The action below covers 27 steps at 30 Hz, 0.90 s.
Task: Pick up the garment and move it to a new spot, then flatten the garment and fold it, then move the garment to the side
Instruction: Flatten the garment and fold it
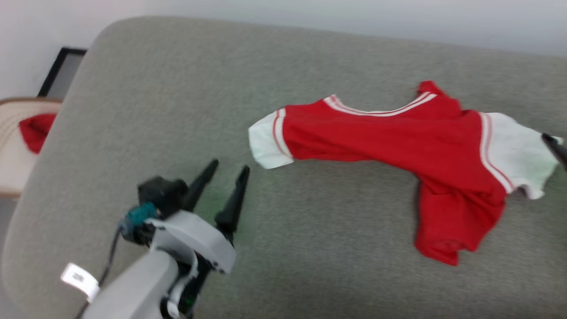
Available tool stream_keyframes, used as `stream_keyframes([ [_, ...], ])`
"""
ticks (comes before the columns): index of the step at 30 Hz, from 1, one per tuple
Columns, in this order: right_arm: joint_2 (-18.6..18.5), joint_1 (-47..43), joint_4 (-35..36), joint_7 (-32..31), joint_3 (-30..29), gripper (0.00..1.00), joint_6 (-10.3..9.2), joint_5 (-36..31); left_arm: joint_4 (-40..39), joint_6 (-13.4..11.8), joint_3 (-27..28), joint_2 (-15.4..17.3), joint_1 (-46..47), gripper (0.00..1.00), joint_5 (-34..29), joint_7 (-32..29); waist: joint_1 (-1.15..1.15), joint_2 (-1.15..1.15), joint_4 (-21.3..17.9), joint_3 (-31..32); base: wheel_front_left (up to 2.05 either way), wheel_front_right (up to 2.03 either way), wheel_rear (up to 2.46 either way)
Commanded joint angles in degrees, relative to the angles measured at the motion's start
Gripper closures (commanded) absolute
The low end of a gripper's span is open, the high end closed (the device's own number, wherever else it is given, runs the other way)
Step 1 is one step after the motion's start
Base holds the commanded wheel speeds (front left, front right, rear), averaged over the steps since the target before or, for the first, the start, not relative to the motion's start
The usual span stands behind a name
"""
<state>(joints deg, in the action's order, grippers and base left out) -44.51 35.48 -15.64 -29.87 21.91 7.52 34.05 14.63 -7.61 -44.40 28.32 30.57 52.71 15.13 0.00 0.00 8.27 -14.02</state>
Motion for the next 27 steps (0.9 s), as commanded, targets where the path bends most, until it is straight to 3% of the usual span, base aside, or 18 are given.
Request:
stream_keyframes([
  [1,-1.53,1.51,-0.62,-0.53,2.28,0.0,-0.06,0.67,-0.49,-0.16,0.02,-0.42,-1.71,0.0,-0.92,-0.03,0.0,0.0,4.72,-3.8,0.0,0.0,0.0],
  [5,-7.68,6.72,-3.37,-1.39,9.65,0.0,-0.06,3.59,-3.13,-0.01,3.3,-1.89,-3.71,0.0,-3.33,0.0,0.0,0.0,7.97,-6.15,0.0,0.0,0.0],
  [9,-10.1,11.04,-6.5,-0.79,14.32,0.0,-0.06,6.33,-4.31,0.68,5.48,-2.63,-4.54,0.0,-5.65,0.0,0.0,0.0,9.56,-8.3,0.0,0.0,0.0],
  [17,-10.46,14.86,-12.19,-3.49,23.14,0.0,-0.06,10.59,-5.31,2.0,8.03,-1.54,-4.2,0.0,-7.67,0.0,0.0,0.0,9.91,-9.81,0.0,0.0,0.0],
  [18,-10.39,15.05,-12.36,-3.72,24.17,0.08,-0.04,10.91,-5.53,2.14,8.19,-1.19,-3.85,0.0,-7.81,0.0,0.0,0.0,9.8,-9.92,0.0,0.0,0.0],
  [19,-10.36,15.34,-12.48,-3.6,24.98,0.62,-0.02,11.45,-5.78,2.21,8.3,-0.85,-3.41,0.0,-7.9,-0.02,0.0,0.0,9.66,-10.0,0.0,0.0,0.0],
  [20,-10.22,15.58,-12.64,-3.57,25.87,1.0,-0.02,12.05,-5.91,2.52,8.39,-0.41,-2.93,0.0,-7.99,-0.29,0.0,0.0,9.46,-10.0,0.0,0.0,0.0],
  [23,-9.99,16.85,-13.05,-3.04,27.45,1.0,-0.04,14.09,-6.66,3.59,8.27,1.49,0.11,0.0,-8.98,-1.92,0.0,0.0,8.75,-10.04,0.0,0.0,0.0],
  [27,-9.83,19.29,-13.17,-2.03,29.04,1.0,-0.07,14.97,-7.37,7.2,7.23,3.93,7.81,0.0,-10.22,-7.31,0.0,0.0,7.41,-10.37,0.0,0.0,0.0],
])
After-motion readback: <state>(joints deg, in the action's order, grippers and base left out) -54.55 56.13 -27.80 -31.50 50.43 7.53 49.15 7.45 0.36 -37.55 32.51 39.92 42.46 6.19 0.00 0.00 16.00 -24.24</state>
